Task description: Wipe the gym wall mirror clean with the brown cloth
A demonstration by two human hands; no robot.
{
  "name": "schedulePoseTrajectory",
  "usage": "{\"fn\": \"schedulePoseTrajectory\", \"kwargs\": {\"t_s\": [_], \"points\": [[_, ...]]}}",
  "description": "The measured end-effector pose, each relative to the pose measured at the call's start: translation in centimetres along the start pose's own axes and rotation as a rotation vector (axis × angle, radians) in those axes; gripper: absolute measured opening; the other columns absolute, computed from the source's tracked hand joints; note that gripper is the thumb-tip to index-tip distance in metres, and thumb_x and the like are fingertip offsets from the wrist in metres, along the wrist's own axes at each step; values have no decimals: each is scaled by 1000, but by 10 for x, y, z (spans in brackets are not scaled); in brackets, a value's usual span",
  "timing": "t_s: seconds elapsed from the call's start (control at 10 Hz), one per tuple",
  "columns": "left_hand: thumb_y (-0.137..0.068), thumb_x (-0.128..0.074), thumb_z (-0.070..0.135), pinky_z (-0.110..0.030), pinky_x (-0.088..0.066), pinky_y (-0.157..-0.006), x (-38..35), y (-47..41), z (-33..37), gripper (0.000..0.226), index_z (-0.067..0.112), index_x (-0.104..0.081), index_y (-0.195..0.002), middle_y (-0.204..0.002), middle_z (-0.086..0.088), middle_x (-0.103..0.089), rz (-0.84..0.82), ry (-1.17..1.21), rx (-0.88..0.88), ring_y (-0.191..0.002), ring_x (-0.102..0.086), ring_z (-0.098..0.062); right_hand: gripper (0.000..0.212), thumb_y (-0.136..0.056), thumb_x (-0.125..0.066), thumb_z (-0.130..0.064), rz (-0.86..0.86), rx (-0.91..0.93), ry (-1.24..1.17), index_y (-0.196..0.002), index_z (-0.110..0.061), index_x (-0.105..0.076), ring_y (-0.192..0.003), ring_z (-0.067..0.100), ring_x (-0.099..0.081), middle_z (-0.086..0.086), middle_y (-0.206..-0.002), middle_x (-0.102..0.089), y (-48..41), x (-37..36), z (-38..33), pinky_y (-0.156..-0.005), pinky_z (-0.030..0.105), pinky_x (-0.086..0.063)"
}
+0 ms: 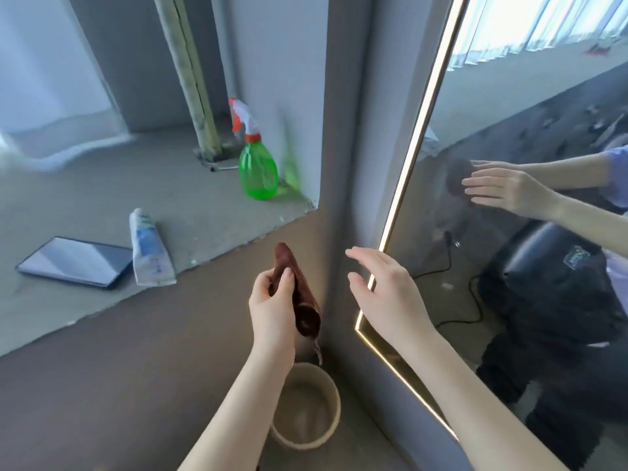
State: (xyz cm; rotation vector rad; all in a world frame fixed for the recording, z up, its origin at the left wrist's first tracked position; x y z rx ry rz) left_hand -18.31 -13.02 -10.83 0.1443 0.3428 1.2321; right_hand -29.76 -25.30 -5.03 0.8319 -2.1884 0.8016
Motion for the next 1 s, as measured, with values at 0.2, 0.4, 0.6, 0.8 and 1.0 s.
{"fn": "schedulePoseTrajectory", "kwargs": {"t_s": [0.2, 0.4, 0.6, 0.8, 1.0], "points": [[-100, -58, 17, -26, -47, -72, 35, -25, 64, 15, 21, -59, -86, -86, -1, -62, 142, -2, -157, -77, -58, -13, 36, -98, -55, -17, -62, 84, -93, -134, -20, -58, -126, 7, -49, -7, -137, -57, -34, -4, -56, -102, 18, -37], [-97, -61, 20, -34, -48, -78, 46, -73, 91, 11, 21, -59, -87, -87, -1, -60, 276, -148, -222, -88, -59, -22, 25, -95, -58, -12, -116, 152, -177, -117, -17, -70, -121, 8, -53, -7, -126, -64, -79, -25, -78, -91, 8, -31], [-97, -60, 23, -34, -45, -84, 45, -135, 111, 5, 18, -59, -97, -102, -8, -65, 436, -334, -233, -97, -60, -26, 27, -95, -56, -11, -214, 205, -262, -119, -15, -68, -123, 9, -52, -4, -128, -63, -136, -56, -82, -99, 14, -35], [-96, -60, 21, -38, -47, -98, 41, -200, 110, 11, 17, -65, -105, -117, -16, -62, 514, -469, -189, -107, -59, -32, 30, -96, -55, -11, -280, 208, -280, -124, -14, -65, -123, 11, -52, -3, -129, -62, -192, -80, -79, -94, 10, -31], [-99, -55, 16, -30, -43, -94, 42, -224, 98, 31, 6, -63, -128, -128, -16, -59, 455, -597, -129, -114, -57, -30, 30, -97, -56, -12, -337, 168, -347, -126, -14, -63, -121, 13, -53, -1, -129, -62, -220, -98, -73, -98, 20, -38]]}}
Point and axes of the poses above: each hand's wrist, its own y-axis away from the middle knuckle, its own x-axis out of the back of the hand, z = x × y, the point moved 5 cm from there along -y, towards the middle knuckle
